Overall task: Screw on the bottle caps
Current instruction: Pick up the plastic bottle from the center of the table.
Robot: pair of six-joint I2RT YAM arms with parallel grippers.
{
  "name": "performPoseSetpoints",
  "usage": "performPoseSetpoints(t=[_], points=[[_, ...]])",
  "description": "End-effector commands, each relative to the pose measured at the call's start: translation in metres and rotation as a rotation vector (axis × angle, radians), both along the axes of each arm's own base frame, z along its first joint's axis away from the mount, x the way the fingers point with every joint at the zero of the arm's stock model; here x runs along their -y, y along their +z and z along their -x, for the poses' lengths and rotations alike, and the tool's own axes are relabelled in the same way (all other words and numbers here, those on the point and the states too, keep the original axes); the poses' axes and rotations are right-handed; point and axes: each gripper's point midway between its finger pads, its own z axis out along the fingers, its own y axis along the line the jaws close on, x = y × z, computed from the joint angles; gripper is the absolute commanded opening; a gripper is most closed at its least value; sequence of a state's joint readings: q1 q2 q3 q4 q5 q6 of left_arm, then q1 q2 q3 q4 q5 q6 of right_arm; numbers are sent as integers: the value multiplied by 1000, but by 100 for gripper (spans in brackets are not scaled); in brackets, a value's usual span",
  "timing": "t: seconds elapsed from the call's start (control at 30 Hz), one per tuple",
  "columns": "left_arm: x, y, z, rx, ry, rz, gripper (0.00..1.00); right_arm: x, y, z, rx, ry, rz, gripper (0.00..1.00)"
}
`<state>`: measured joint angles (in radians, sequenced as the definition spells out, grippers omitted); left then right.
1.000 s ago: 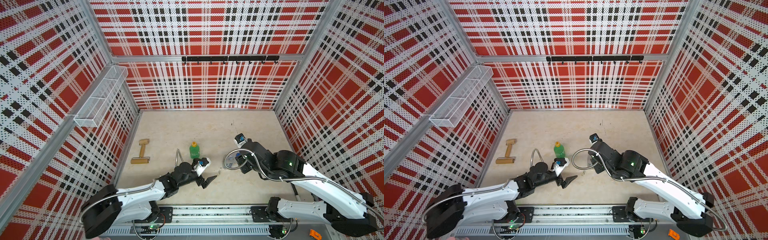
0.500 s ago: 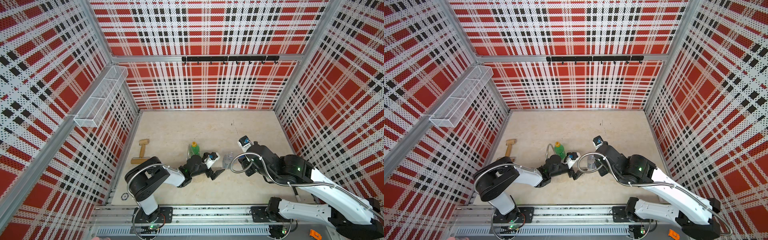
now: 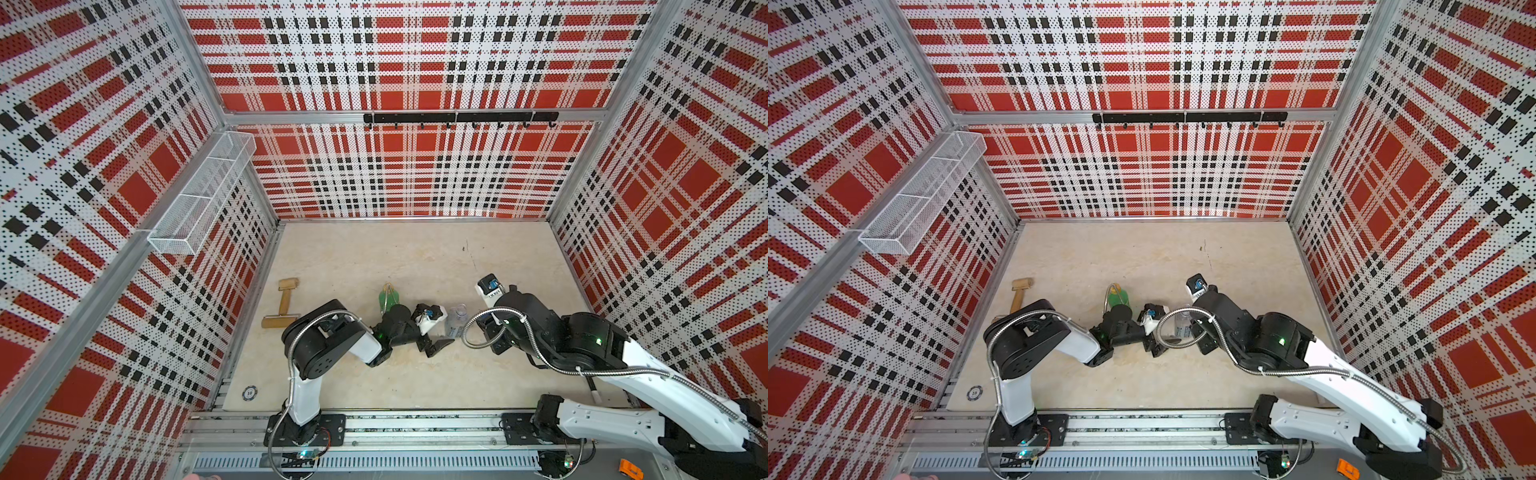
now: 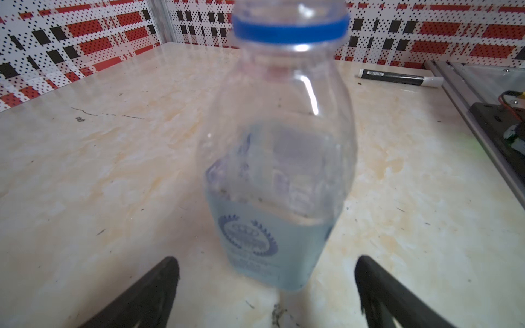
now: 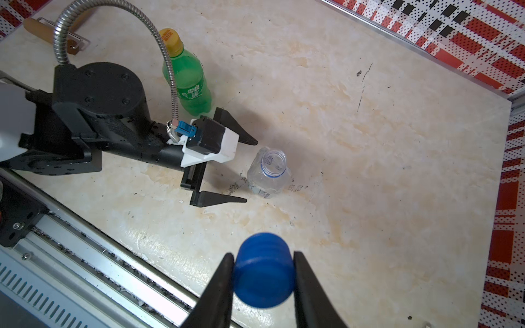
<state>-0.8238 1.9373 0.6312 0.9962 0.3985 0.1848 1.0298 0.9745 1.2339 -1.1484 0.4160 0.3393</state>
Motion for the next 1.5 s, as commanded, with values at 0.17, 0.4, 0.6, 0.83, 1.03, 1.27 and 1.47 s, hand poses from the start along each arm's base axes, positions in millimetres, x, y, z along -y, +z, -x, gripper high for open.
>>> performPoseSetpoints(t=[0.17, 0.4, 0.6, 0.83, 1.03, 1.27, 1.47], points=[[15, 7, -10, 34, -49, 69, 99, -5, 4, -3, 23, 8, -26, 32], [17, -4, -10, 27, -59, 71, 100, -7, 0, -5, 20, 9, -13, 32], [20, -1, -12, 26, -58, 96, 93, -6, -2, -6, 22, 5, 0, 31], [26, -5, -11, 26, -66, 106, 86, -7, -4, -6, 19, 12, 0, 31], [29, -7, -11, 26, -70, 113, 80, -7, -7, -5, 13, 16, 8, 31], [30, -4, -12, 40, -66, 124, 74, -6, -10, -5, 9, 15, 8, 31], [35, 3, -10, 53, -60, 146, 69, -8, -11, -5, 9, 20, 7, 30]])
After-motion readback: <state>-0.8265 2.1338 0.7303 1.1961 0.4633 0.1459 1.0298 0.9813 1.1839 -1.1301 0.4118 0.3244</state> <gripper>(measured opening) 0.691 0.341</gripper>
